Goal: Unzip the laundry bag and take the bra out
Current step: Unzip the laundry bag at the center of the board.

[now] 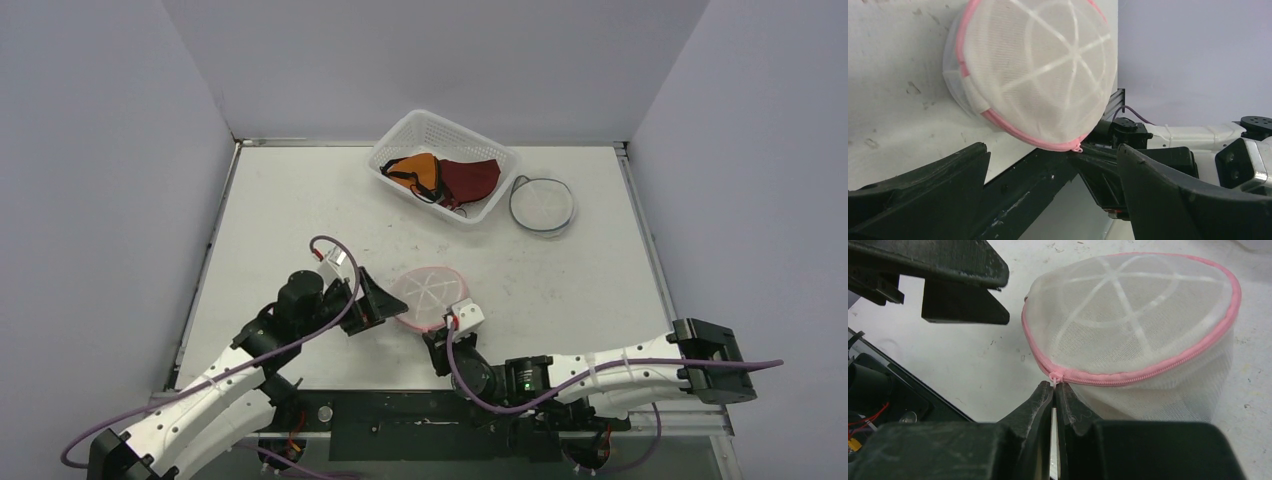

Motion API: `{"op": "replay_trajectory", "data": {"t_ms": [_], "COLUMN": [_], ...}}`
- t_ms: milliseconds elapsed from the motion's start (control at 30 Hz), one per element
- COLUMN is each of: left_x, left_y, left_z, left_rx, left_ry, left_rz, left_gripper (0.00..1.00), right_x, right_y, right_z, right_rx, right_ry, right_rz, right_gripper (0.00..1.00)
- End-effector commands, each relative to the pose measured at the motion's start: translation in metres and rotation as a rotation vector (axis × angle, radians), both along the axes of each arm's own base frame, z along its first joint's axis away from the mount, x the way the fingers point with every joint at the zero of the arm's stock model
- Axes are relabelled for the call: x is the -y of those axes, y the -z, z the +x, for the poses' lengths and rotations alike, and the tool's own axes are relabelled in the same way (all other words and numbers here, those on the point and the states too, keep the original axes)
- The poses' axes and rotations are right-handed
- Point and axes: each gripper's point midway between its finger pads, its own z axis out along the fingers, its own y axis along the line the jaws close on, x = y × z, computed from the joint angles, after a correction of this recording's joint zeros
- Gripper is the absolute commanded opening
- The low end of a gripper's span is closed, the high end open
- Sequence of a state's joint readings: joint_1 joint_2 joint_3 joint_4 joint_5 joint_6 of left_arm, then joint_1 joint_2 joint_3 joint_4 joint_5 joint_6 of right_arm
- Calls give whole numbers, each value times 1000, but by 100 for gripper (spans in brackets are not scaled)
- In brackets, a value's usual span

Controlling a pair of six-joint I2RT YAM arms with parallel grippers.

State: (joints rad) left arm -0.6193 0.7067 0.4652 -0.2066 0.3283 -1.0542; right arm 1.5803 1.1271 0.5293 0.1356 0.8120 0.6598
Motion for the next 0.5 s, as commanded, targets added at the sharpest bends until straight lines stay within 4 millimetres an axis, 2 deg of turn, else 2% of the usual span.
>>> {"op": "replay_trajectory", "data": {"t_ms": [0, 67, 233, 467], "left_x": [22, 32, 50, 42], "left_y": [-18, -21, -21, -4], "left_z": [-3, -4, -3, 0], "left_rx": [-22, -30, -51, -73], "left_ry": [-17, -6, 3, -54], "left_rz": [-109, -115, -148, -118], "left_gripper": [97, 87, 74, 69], "right_x": [-21, -25, -30, -29], "right_y": [-18, -18, -17, -18], "right_z": [-1, -1, -1, -1], "right_rx": [1, 0, -4, -3], "right_ry": [-30, -37, -45, -41], "right_rz": [60, 54, 46, 49], "right_gripper": [5, 5, 5, 5]}}
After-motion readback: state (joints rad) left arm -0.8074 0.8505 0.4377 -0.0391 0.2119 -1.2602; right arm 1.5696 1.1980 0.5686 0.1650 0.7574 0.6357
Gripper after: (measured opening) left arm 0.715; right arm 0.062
